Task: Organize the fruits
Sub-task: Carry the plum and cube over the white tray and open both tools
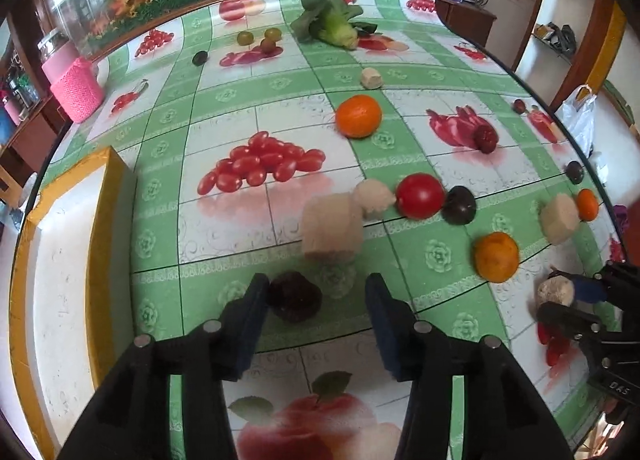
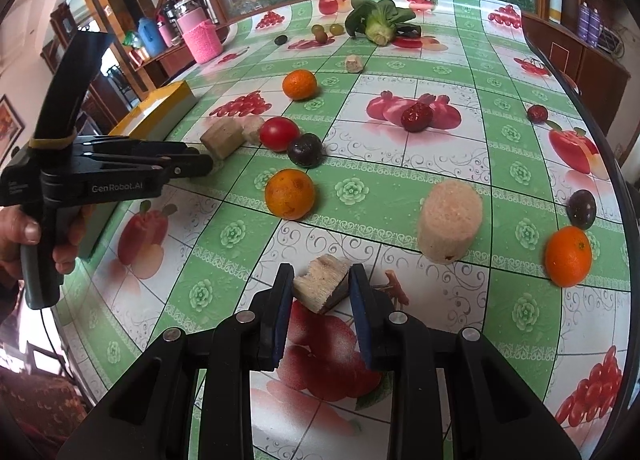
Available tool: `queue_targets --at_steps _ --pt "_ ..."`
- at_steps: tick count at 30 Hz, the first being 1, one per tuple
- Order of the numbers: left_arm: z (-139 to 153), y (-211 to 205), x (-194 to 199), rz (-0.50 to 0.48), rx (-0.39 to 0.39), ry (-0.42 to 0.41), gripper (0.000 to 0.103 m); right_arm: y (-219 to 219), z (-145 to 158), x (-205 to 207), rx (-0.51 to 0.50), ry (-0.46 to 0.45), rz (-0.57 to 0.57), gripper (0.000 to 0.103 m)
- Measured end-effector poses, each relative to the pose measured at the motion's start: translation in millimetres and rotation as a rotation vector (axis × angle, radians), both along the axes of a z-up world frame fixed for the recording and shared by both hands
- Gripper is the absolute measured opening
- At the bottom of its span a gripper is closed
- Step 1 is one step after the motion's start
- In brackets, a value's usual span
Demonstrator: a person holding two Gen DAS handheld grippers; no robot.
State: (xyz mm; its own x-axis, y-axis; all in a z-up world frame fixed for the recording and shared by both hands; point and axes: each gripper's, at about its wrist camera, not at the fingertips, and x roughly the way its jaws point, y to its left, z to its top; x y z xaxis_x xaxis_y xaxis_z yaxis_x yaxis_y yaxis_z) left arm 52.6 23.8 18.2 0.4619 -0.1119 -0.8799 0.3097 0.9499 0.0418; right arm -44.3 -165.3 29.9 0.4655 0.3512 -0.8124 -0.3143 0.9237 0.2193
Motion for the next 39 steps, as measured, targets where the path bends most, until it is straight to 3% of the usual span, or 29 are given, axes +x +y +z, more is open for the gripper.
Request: queue_targets --at_steps 2,4,5,8,12,17,26,34,39 --pt "-5.9 1.6 2.4 0.017 0.01 -0.002 0.052 0.3 -0.5 0.7 -0.006 -0.003 0.003 0.028" --pt "-5.5 9.4 5.3 0.064 -0.015 -0.022 0.03 0.7 -1.0 1.3 -0.014 -0.007 0.007 0.028" --pt "-5.0 13.9 7.3 0.092 -0.019 -0.019 0.027 1.0 -1.3 1.6 -0.017 -0.009 0.009 0.028" --pt "-3.0 26.9 5.1 0.145 -0.092 0.018 0.027 0.2 -0.1 0.6 -0.016 -0.018 0.016 0.028" --pt "2.2 27.2 -16.9 0.15 -0.105 0.018 0.026 -3.4 3.6 -3.9 0.004 -0.029 0.016 0.027" --pt "11.4 28.0 -50.7 0.183 -0.179 0.024 0.027 -2.4 12.9 -12.2 0.009 -0.06 0.042 0.027" --pt "41.0 50.3 -79.7 0.181 -0.297 -0.04 0.027 24.3 28.6 -18.7 -0.028 -0.099 0.064 0.027" --pt "49.6 118.9 -91.8 0.244 -0.335 -0.075 0.027 82.6 38.7 -4.2 0.015 -0.077 0.092 0.027" --pt "45.9 169.9 -98.2 0.31 -0.282 -0.11 0.027 137.3 50.4 14.9 0.034 -0.08 0.159 0.027"
